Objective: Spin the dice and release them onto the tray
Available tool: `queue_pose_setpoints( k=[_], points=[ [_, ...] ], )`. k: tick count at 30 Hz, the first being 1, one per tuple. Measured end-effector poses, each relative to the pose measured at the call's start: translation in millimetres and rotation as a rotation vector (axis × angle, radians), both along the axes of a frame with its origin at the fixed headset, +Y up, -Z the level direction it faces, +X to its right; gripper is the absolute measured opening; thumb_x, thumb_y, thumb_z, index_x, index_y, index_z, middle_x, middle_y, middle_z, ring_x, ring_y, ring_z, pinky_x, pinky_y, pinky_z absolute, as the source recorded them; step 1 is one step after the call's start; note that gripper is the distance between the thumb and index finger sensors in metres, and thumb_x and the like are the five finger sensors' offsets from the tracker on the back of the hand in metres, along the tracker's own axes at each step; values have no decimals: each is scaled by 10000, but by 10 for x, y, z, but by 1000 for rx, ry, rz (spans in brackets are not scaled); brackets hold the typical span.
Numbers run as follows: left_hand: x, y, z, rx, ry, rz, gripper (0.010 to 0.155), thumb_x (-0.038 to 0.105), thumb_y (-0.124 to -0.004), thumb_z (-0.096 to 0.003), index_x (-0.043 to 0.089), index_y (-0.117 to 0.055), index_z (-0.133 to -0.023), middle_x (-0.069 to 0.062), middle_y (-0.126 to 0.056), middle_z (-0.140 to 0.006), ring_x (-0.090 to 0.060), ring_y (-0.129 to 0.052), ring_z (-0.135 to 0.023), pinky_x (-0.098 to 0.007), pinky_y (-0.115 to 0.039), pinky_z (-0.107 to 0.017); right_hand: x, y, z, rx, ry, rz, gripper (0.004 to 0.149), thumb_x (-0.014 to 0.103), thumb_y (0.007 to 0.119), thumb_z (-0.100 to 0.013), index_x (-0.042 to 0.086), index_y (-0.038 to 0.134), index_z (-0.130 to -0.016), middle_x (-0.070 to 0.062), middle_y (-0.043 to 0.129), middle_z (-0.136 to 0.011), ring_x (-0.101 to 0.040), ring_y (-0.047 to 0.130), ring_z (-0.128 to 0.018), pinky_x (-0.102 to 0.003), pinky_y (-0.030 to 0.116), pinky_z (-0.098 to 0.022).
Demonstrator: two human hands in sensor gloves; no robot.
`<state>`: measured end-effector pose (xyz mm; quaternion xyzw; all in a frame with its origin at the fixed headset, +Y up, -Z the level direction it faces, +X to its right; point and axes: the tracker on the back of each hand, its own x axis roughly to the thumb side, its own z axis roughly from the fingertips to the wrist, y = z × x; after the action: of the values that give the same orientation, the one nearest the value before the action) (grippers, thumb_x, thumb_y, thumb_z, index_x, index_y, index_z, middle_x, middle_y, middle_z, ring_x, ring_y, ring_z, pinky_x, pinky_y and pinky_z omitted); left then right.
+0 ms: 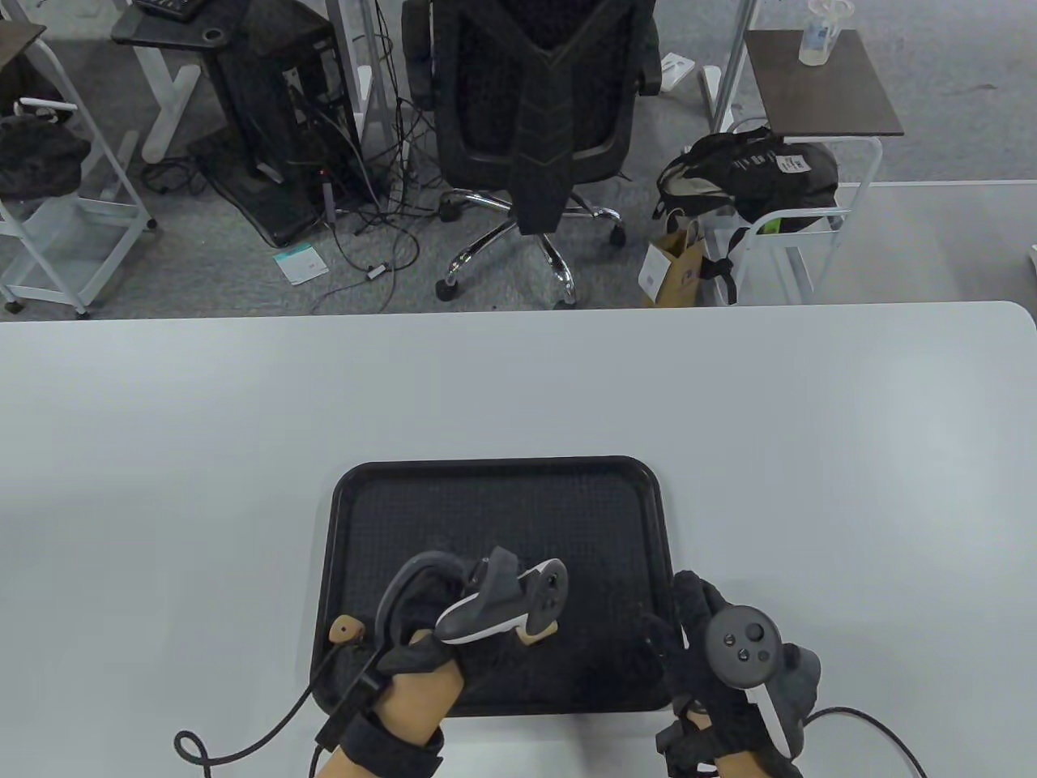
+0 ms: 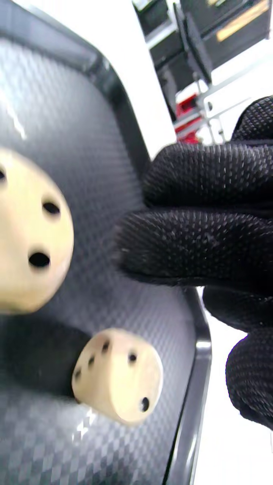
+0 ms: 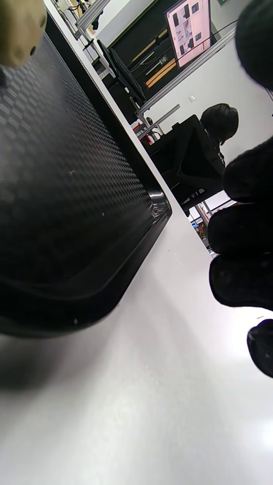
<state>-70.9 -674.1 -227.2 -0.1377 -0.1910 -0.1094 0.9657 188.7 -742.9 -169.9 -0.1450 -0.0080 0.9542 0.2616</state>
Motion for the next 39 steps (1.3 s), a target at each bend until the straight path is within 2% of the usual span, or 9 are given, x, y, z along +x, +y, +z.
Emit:
queue_pose_setpoints(
  k=[2, 6, 10, 15, 18, 22, 27, 32, 39],
  points=[
    [-149, 105, 24, -19, 18, 87, 633, 551, -685, -427, 275, -666, -996, -57, -995, -821, -386, -956, -790, -642, -566, -744, 0, 5, 4, 1, -1, 1, 772, 640, 659, -320, 311, 575, -1014, -28, 640, -1069, -331, 691, -962, -606, 514, -738],
    [-408, 240, 84, -8, 31, 213, 641, 555, -686, -429, 271, -661, -1003, -76, -949, -890, -406, -919, -840, -655, -549, -746, -7, 20, 16, 14, 0, 6, 773, 640, 660, -321, 309, 575, -1014, -29, 640, -1069, -331, 693, -961, -605, 516, -737],
    [-654, 313, 166, 79, 27, 258, 643, 562, -687, -426, 287, -655, -1006, -73, -888, -960, -406, -870, -897, -666, -511, -760, -22, 23, 20, 20, 6, 16, 770, 639, 661, -323, 309, 576, -1014, -28, 640, -1069, -330, 693, -961, -605, 517, -737],
    [-941, 367, 243, 187, 37, 315, 661, 572, -688, -426, 330, -586, -1033, -78, -666, -1114, -439, -659, -1039, -700, -360, -787, -31, 28, 19, 18, 7, 21, 770, 639, 662, -323, 310, 575, -1014, -29, 639, -1070, -330, 692, -962, -605, 516, -737],
    [-1116, 394, 286, 248, 46, 353, 677, 575, -689, -426, 351, -541, -1046, -77, -555, -1159, -450, -548, -1083, -711, -290, -788, -32, 31, 19, 17, 4, 20, 772, 638, 663, -324, 311, 568, -1017, -28, 631, -1073, -330, 685, -966, -605, 513, -739],
    [-1359, 408, 358, 314, 63, 396, 683, 579, -689, -427, 356, -525, -1052, -81, -519, -1170, -454, -513, -1092, -717, -265, -785, -35, 35, 20, 25, 2, 19, 776, 638, 664, -323, 313, 559, -1020, -26, 618, -1079, -329, 674, -973, -606, 511, -739],
    [-1710, 309, 425, 347, 115, 425, 686, 580, -693, -428, 349, -527, -1053, -95, -529, -1164, -460, -536, -1077, -722, -266, -780, -38, 38, 20, 32, 1, 19, 779, 637, 669, -324, 318, 544, -1024, -22, 594, -1089, -327, 653, -985, -605, 504, -743],
    [-1991, 133, 424, 333, 179, 463, 691, 581, -693, -429, 344, -524, -1056, -102, -512, -1167, -469, -523, -1073, -732, -234, -771, -42, 38, 20, 30, -3, 22, 781, 636, 671, -325, 320, 536, -1027, -20, 580, -1095, -326, 640, -992, -606, 498, -745],
    [-2170, -117, 408, 291, 226, 484, 694, 579, -693, -430, 333, -526, -1057, -108, -508, -1166, -473, -521, -1070, -733, -231, -769, -44, 48, 29, 29, -6, 26, 784, 636, 671, -324, 322, 530, -1029, -19, 568, -1100, -325, 632, -996, -607, 492, -748]
  ],
)
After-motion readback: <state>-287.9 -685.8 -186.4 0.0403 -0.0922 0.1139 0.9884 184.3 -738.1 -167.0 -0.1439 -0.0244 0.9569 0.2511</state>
